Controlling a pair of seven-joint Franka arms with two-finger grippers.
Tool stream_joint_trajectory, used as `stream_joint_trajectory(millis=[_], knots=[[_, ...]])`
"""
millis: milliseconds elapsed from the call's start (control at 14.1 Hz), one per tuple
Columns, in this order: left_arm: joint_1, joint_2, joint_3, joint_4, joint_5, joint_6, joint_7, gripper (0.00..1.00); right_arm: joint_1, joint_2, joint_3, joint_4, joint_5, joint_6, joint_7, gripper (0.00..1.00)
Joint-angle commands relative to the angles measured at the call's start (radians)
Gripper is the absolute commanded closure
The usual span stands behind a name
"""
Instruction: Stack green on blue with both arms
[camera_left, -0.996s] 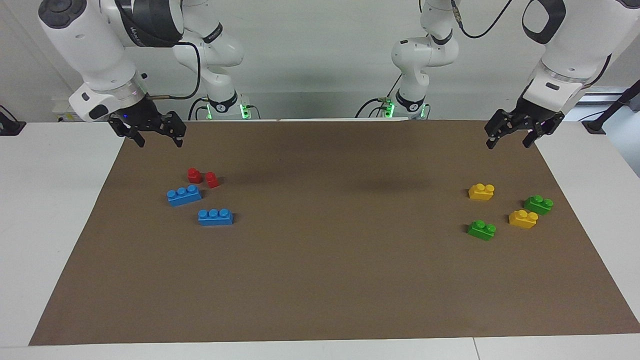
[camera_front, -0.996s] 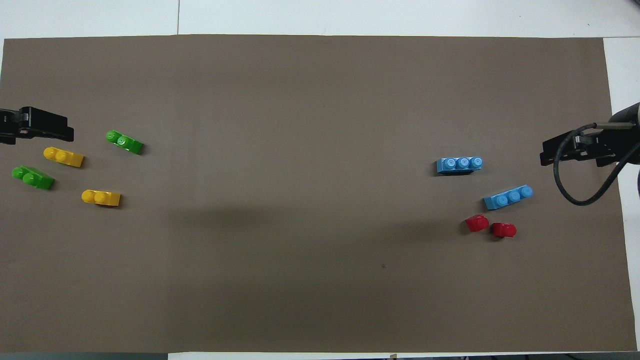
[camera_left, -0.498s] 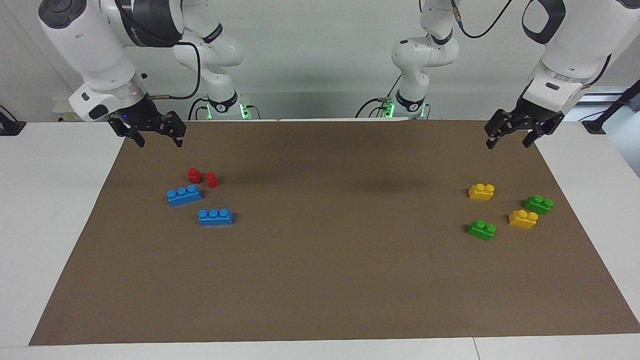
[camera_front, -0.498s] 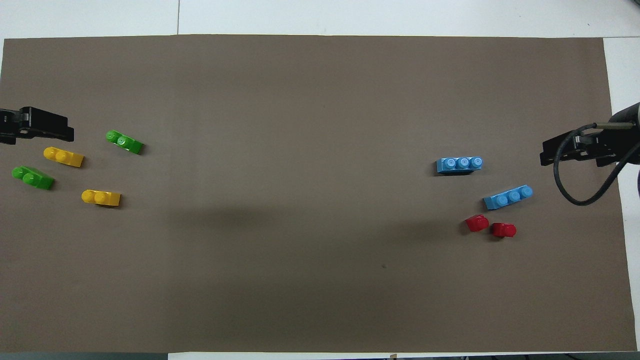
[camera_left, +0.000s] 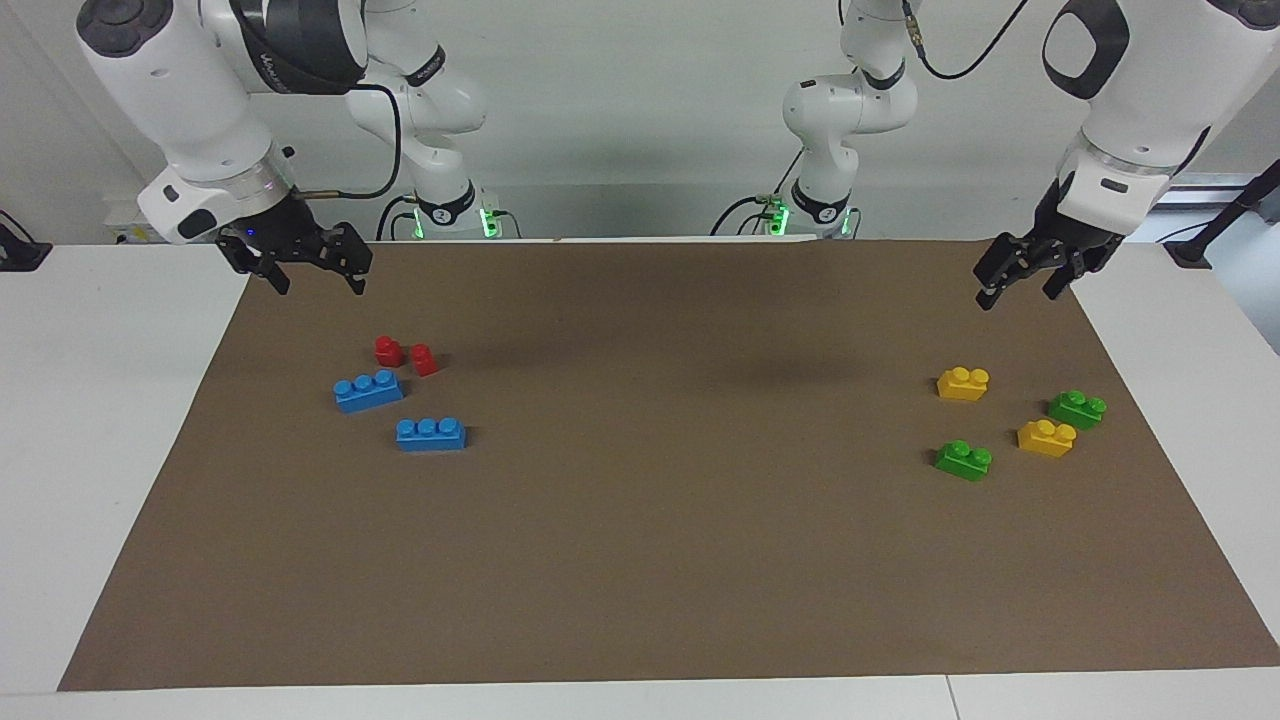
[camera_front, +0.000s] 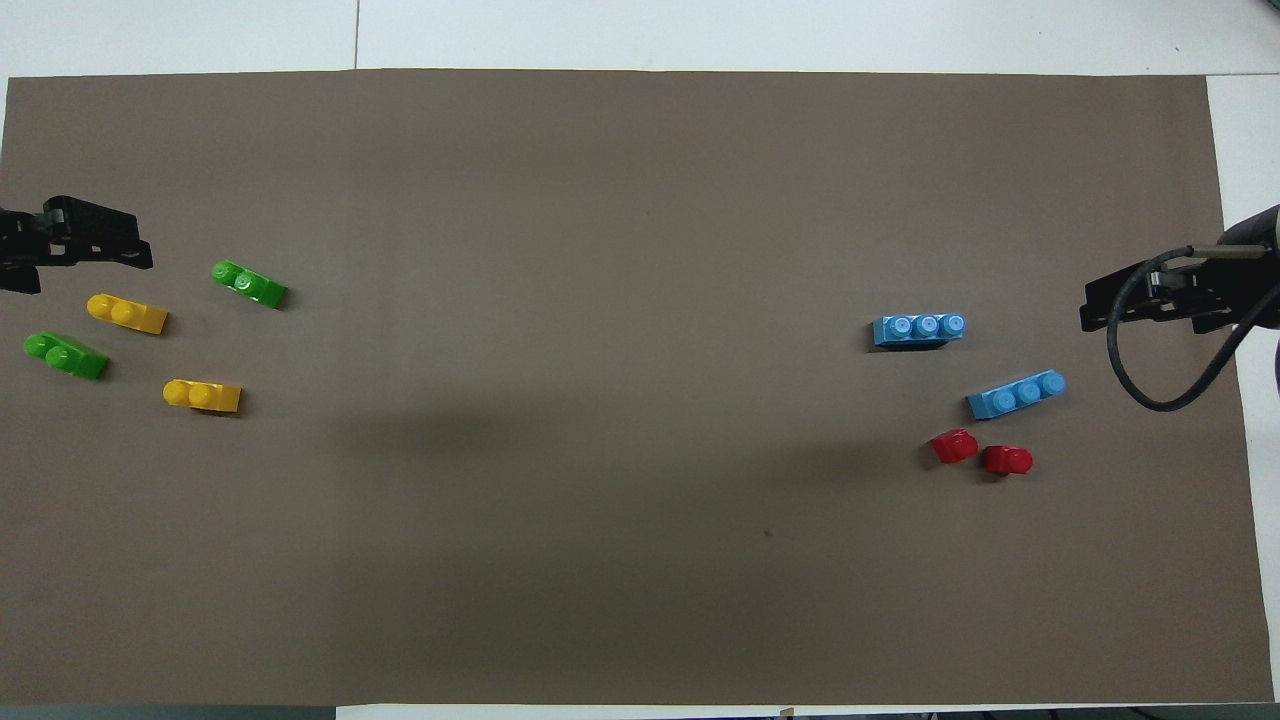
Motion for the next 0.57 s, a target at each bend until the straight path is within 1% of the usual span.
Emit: stream_joint_trajectory(millis=[0,213,356,498], knots=[[0.004,-0.018,0.001,-0.053,0.002,0.060,-0.208,0.00,-0.019,-0.009,0.009,-0.009,-0.018,0.002,-0.013,0.00],[0.008,-0.009,0.002,-0.087,-0.018,0.117,-0.317,0.00,-0.029,-0.009,0.011,-0.008,-0.017,0.013,-0.020,0.00],[0.023,0.014,0.002,-0.089,-0.019,0.131,-0.400,0.00,-0.045,-0.009,0.011,-0.014,-0.011,0.065,-0.014,0.00],[0.027,0.039,0.002,-0.089,-0.019,0.155,-0.478,0.00,-0.046,-0.008,0.011,-0.025,-0.011,0.083,0.018,0.00]])
